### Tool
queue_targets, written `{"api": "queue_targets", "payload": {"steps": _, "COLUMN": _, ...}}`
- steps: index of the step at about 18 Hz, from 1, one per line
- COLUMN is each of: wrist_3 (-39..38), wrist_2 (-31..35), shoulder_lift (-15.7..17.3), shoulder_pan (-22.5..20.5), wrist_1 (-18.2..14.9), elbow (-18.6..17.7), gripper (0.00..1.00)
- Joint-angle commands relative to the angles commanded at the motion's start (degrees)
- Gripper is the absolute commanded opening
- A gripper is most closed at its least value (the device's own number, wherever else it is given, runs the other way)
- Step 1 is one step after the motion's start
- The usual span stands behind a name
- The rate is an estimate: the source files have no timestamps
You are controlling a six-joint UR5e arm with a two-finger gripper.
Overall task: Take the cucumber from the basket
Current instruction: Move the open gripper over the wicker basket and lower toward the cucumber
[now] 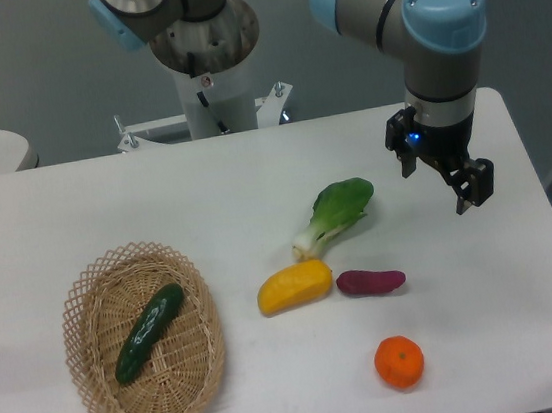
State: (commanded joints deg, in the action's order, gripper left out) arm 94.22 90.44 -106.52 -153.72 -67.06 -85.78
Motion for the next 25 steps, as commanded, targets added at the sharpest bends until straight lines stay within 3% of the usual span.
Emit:
{"api": "queue_targets", "payload": {"steps": 7, "wrist_3": -1.8, "wrist_2": 0.4, "shoulder_lift": 1.1, "shoulder_pan": 2.9, "wrist_1": -0.2, "elbow": -1.3, "gripper": 1.00}}
{"api": "queue_targets", "payload": {"steps": 10, "wrist_3": -5.7, "wrist_2": -0.3, "shoulder_lift": 3.1, "shoulder_pan": 5.4, "wrist_1": 0.2, "elbow": -5.1, "gripper": 1.00}}
{"api": "queue_targets", "payload": {"steps": 12, "wrist_3": -14.5, "wrist_2": -0.3, "shoulder_lift": 4.1, "shoulder_pan": 7.5, "wrist_1": 0.2, "elbow": -6.8, "gripper": 1.00}}
{"api": "queue_targets", "payload": {"steps": 21, "wrist_3": -52.0, "wrist_2": 0.0, "shoulder_lift": 4.3, "shoulder_pan": 22.4, "wrist_1": -0.2, "elbow": -7.3, "gripper": 1.00}}
{"api": "queue_targets", "payload": {"steps": 25, "wrist_3": -64.0, "wrist_2": -0.7, "shoulder_lift": 3.6, "shoulder_pan": 27.6, "wrist_1": 0.9, "elbow": -10.2, "gripper": 1.00}}
